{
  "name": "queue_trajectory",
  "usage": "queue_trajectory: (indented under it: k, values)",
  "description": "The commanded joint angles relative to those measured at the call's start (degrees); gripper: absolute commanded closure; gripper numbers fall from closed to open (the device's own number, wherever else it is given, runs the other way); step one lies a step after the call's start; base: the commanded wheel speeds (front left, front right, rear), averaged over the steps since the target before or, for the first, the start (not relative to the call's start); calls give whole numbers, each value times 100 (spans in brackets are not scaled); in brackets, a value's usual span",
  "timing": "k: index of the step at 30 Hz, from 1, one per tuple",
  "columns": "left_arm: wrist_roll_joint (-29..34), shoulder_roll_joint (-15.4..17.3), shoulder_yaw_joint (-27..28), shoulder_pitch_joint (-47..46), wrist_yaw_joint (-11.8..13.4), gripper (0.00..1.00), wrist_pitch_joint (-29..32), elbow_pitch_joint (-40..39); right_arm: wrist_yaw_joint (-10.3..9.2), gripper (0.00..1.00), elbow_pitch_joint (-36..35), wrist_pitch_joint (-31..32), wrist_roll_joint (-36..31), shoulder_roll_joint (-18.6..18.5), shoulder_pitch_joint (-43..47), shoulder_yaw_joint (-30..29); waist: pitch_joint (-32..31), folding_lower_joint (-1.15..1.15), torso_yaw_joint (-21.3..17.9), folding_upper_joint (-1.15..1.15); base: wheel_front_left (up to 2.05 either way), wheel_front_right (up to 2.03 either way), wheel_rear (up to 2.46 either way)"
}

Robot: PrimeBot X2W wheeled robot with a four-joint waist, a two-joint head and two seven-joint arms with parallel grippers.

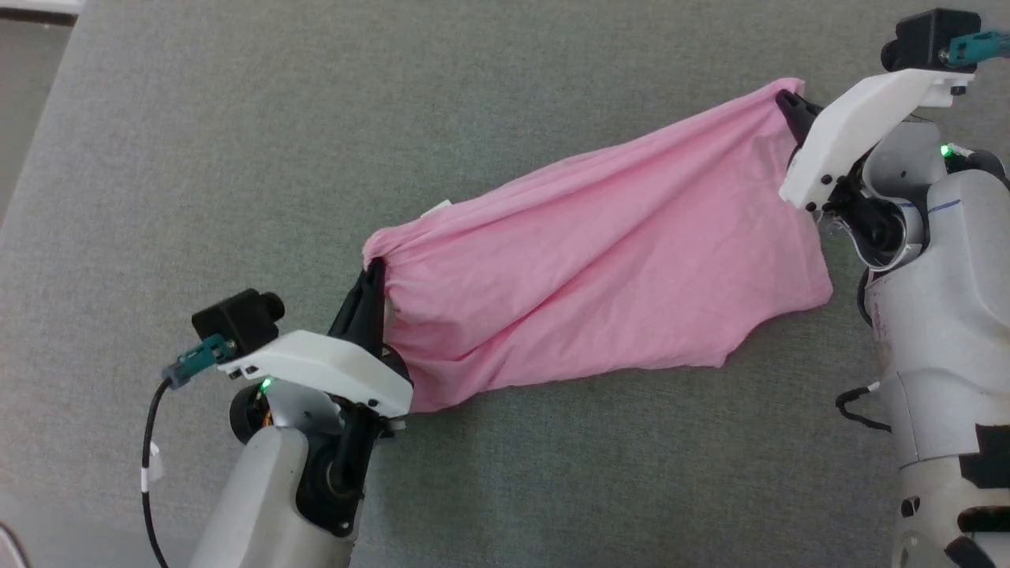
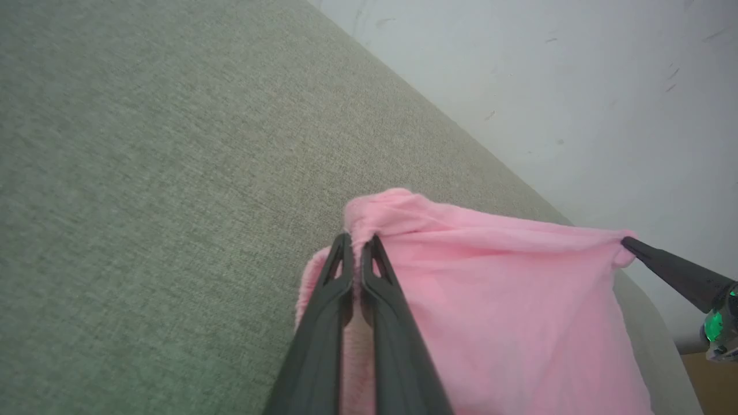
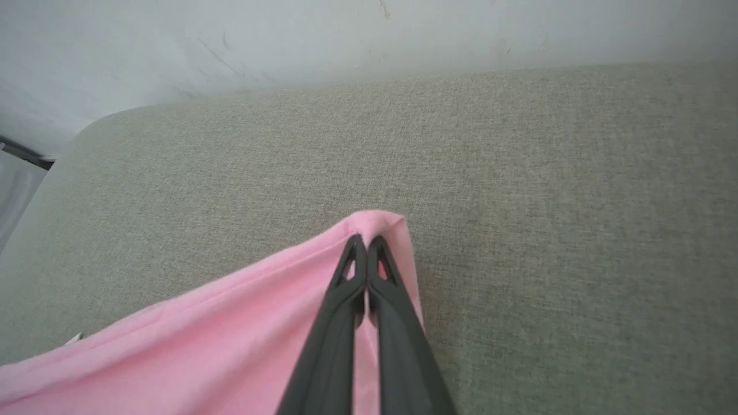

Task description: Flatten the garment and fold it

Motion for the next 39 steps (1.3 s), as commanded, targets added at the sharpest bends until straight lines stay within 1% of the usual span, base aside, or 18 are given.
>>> queue_trajectory:
  k: [1, 5, 9, 10, 11, 12, 13, 19, 22, 23, 26, 29, 31, 34, 36, 39]
  values:
    - [50, -35, -9, -96, -9, 100, -16, 92, -5, 100, 137, -59, -119, -16, -135, -59, 155, -1, 79, 0, 0, 0, 0]
    - [21, -82, -56, -159, -6, 100, -23, 267, -5, 100, 488, -118, -316, -32, -275, -77, 216, -1, 98, 0, 0, 0, 0]
    - [-15, -105, -71, -195, -13, 100, -20, 367, -5, 100, 701, -113, -357, -63, -323, -30, 226, -1, 111, 0, 0, 0, 0]
    - [-36, -112, -61, -208, -19, 100, -34, 381, -5, 94, 755, -121, -347, -66, -340, -31, 226, -1, 112, 0, 0, 0, 0]
    - [-44, -114, -60, -220, -22, 73, -38, 398, -5, 56, 813, -108, -339, -66, -351, -16, 219, -1, 111, 0, 0, 0, 0]
    - [-46, -111, -65, -231, -22, 2, -28, 415, -5, 0, 861, -103, -327, -68, -361, 0, 206, -1, 108, 0, 0, 0, 0]
    - [-54, -108, -55, -243, -21, 0, -35, 420, -5, 0, 895, -116, -304, -67, -370, 9, 179, -1, 103, 0, 0, 0, 0]
    - [-38, -4, 7, -197, 3, 0, -91, 352, -5, 0, 927, -137, -62, -108, -314, 189, -128, -1, 28, 0, 0, 0, 0]
    - [57, 115, 53, -116, 100, 0, -145, 224, -5, 0, 824, -95, 34, -198, -198, 323, -354, -1, -16, 0, 0, 0, 0]
    - [153, 191, 54, -76, 166, 0, -173, 154, -5, 0, 768, -57, 58, -234, -141, 390, -421, -1, -28, 0, 0, 0, 0]
    - [776, 533, -77, 55, 485, 0, -354, -28, -5, 0, 506, 34, -26, -418, 140, 719, -650, -1, -59, 0, 0, 0, 0]
    - [1410, 758, -155, 186, 734, 0, -925, -297, -5, 0, 188, 138, -300, -677, 548, 1081, -838, -1, -53, 0, 0, 0, 0]
    - [1791, 884, -285, 288, 759, 0, -1211, -433, -5, 0, -33, 240, -446, -804, 838, 1251, -933, -1, -41, 0, 0, 0, 0]
    - [2224, 953, -451, 441, 678, 0, -1418, -583, -5, 0, -388, 397, -615, -920, 1251, 1407, -1016, -1, 2, 0, 0, 0, 0]
    - [2428, 939, -503, 547, 646, 0, -1457, -606, -5, 0, -608, 564, -629, -912, 1500, 1467, -1040, -1, 18, 0, 0, 0, 0]
    - [2660, 843, -429, 685, 623, 0, -1469, -767, -5, 0, -888, 825, -666, -892, 1776, 1588, -1042, -1, 25, 0, 0, 0, 0]
